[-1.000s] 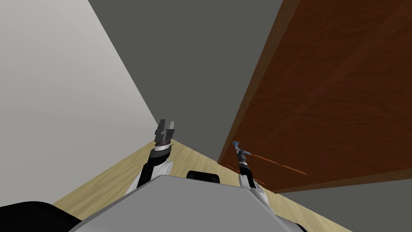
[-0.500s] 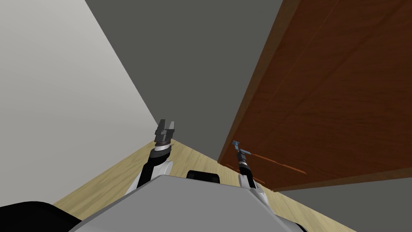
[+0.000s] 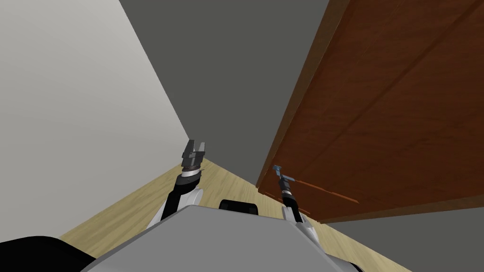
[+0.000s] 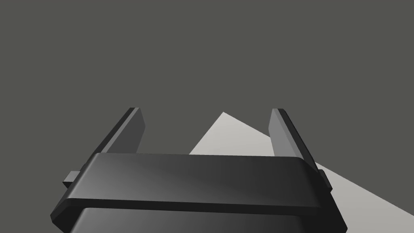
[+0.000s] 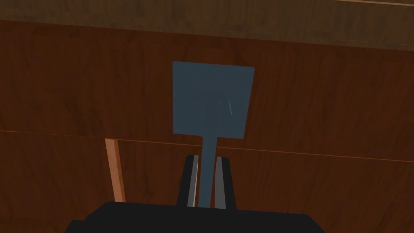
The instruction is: Pull the door open
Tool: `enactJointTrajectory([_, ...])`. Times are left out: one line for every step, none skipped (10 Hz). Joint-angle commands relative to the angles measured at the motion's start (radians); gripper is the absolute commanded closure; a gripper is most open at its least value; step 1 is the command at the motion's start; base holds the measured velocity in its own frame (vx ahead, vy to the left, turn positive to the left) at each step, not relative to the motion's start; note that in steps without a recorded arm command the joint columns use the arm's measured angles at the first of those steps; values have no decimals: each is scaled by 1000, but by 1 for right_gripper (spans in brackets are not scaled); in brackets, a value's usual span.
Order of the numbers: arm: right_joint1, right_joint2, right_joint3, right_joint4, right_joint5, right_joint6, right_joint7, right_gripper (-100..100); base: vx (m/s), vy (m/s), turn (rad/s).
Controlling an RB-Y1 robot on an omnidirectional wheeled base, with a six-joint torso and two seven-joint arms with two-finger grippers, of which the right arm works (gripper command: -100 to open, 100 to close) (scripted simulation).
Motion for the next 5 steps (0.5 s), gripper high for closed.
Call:
enactJointTrajectory([21, -9, 19, -15, 12, -8, -22, 100, -225, -56, 152])
enactJointTrajectory([27, -17, 30, -16, 18, -15, -36, 100, -235, -70, 129])
enactJointTrajectory([32, -24, 39, -17, 24, -22, -48, 100, -217, -55, 138])
enactJointTrajectory([39, -32, 51, -18, 30, -29, -62, 100, -229, -53, 139])
enactJointTrajectory([42, -36, 56, -19, 34, -33, -69, 100, -205, -57, 102])
